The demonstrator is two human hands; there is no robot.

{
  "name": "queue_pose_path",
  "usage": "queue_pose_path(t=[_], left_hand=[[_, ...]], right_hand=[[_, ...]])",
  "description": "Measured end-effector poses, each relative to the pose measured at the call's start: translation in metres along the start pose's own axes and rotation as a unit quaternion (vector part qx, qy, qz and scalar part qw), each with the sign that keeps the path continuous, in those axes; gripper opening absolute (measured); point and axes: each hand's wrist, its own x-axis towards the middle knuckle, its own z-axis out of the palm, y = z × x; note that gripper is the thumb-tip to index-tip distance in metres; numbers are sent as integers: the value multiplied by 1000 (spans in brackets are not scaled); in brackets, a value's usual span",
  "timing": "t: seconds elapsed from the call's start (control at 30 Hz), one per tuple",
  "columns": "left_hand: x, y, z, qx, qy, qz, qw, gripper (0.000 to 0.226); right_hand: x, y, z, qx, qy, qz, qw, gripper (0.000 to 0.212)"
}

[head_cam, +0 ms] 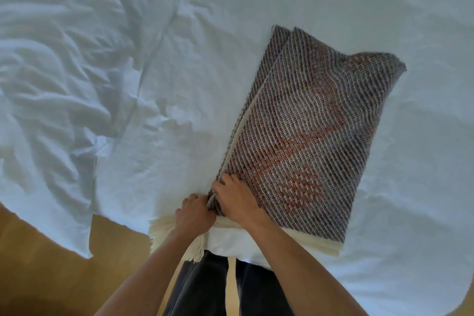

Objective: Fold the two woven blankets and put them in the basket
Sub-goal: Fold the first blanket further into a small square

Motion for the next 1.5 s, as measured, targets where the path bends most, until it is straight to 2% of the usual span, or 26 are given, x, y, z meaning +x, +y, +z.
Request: queue_pose_path(t=[0.1, 0.2, 0.27, 0.33, 0.53, 0.6, 0.73, 0.83, 0.9, 0.97, 1.03, 1.17, 1.27, 1.37, 1.5], left_hand=[[9, 18, -18, -6, -19, -3, 1000, 20], [22, 55, -44, -57, 23, 33, 998, 23], [33, 88, -64, -80, 60, 59, 993, 40], [47, 121, -85, -97, 98, 77, 987, 48], [96, 193, -137, -177, 145, 130, 965, 38], [109, 207, -144, -187, 162, 144, 958, 33], [123, 222, -149, -181, 182, 151, 955, 33], [127, 218, -151, -207, 208, 148, 944, 19], [129, 213, -154, -226, 223, 135, 939, 11], [131, 212, -158, -225, 218, 129, 941, 9], [136, 220, -165, -229, 217, 134, 939, 11], [148, 252, -191, -224, 232, 152, 934, 28], [160, 277, -206, -219, 251, 156, 930, 29], [170, 295, -209, -201, 280, 150, 927, 26], [183, 300, -203, -146, 310, 129, 930, 28]], right_hand=[[5, 18, -21, 103, -9, 11, 995, 47], [19, 50, -64, 136, 91, 55, 985, 45], [34, 79, -95, 94, 159, 80, 980, 44], [51, 110, -126, 43, 188, 108, 975, 46], [114, 168, -202, -56, 193, 156, 967, 73], [132, 176, -213, -87, 179, 157, 967, 75], [150, 182, -220, -95, 139, 166, 972, 47], [154, 174, -220, -57, 226, 116, 966, 35], [157, 167, -218, -52, 256, 68, 963, 36], [156, 165, -216, -38, 243, 58, 967, 47], [150, 171, -217, -16, 259, 72, 963, 52], [115, 207, -217, -56, 353, 112, 927, 33], [86, 248, -213, -73, 385, 185, 901, 30], [63, 283, -198, -83, 368, 234, 896, 36], [55, 313, -171, -64, 281, 246, 925, 54]])
